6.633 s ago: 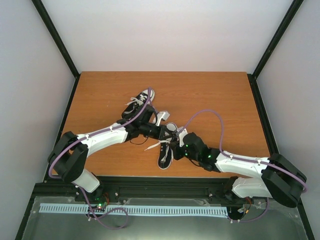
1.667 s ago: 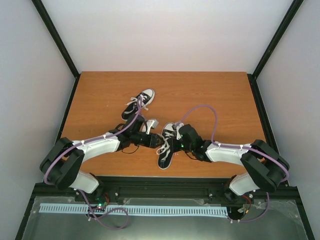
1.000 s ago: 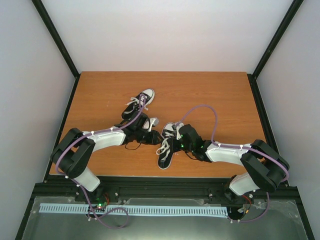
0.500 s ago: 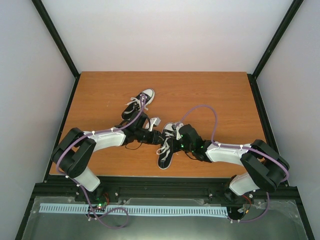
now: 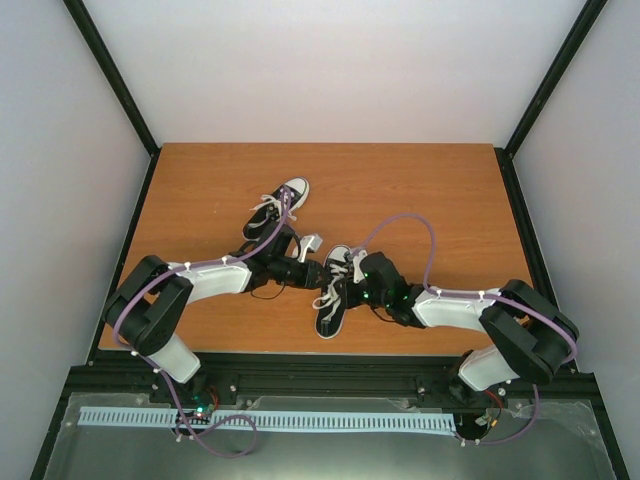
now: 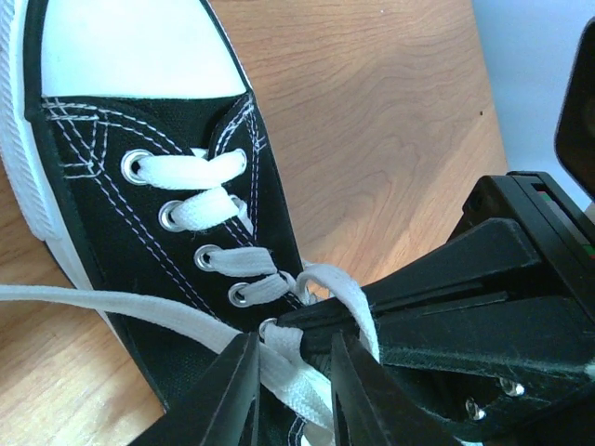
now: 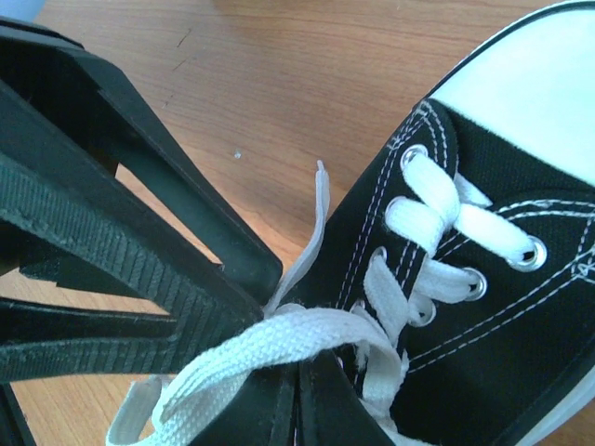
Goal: Tie the shoes
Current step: Cross the shoelace with the shoelace.
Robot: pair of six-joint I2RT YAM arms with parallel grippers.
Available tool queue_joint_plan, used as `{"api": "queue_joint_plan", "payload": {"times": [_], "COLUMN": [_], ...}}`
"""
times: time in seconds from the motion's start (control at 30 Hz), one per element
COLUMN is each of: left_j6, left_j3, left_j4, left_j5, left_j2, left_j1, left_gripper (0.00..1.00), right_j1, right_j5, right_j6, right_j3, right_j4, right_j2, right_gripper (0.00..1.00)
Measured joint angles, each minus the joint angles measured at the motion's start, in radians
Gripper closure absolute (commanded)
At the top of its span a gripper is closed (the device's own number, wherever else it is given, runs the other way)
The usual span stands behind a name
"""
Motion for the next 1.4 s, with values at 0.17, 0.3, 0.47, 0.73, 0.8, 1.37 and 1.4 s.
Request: {"api": "queue_joint_plan", "payload": {"times": [0.17,0.3,0.47,0.73,0.8,1.37,1.4], "left_j6": [-0.005,-0.008,-0.016,-0.024,-0.029,-0.056,-0.058], "left_j3": [-0.002,-0.003,-0.005,-0.005,-0.005,-0.010,-0.010], "left_j4": [0.016,0.029,0.047,0.065,0.067,0.082,0.082], "left_j5": [0.007,0.014,0.027,0.048,0.053,0.089,0.090], "left_j2": [0.003,0.003,0.005,0.029,0.035,0.051,0.053], "left_j1": [0.000,0.000,0.000,0.001,0.001,0.005,0.005], "left_gripper": [0.77,0.76,0.74,0.81,0.82,0.81,0.81], "right_j1": [0.000,0.000,0.000,0.000,0.000,0.000,0.000], "right_j5": [-0.011,-0.010,-0.008,-0.005,-0.005,0.002,0.002], "right_j6": [0.006,0.011,0.011,0.018,0.020,0.027,0.027], "right_j3": [-0.022,-0.041,-0.047,-0.060,-0.060,-0.063,-0.063], "right_j4": [0.029,0.046,0.057,0.069,0.069,0.071,0.071], "right_j2": [-0.001,-0.019,-0.034,-0.034,-0.034,-0.034,-0.034], "right_gripper": [0.97,0.97,0.97,0.97,0.97,0.97,0.97]}}
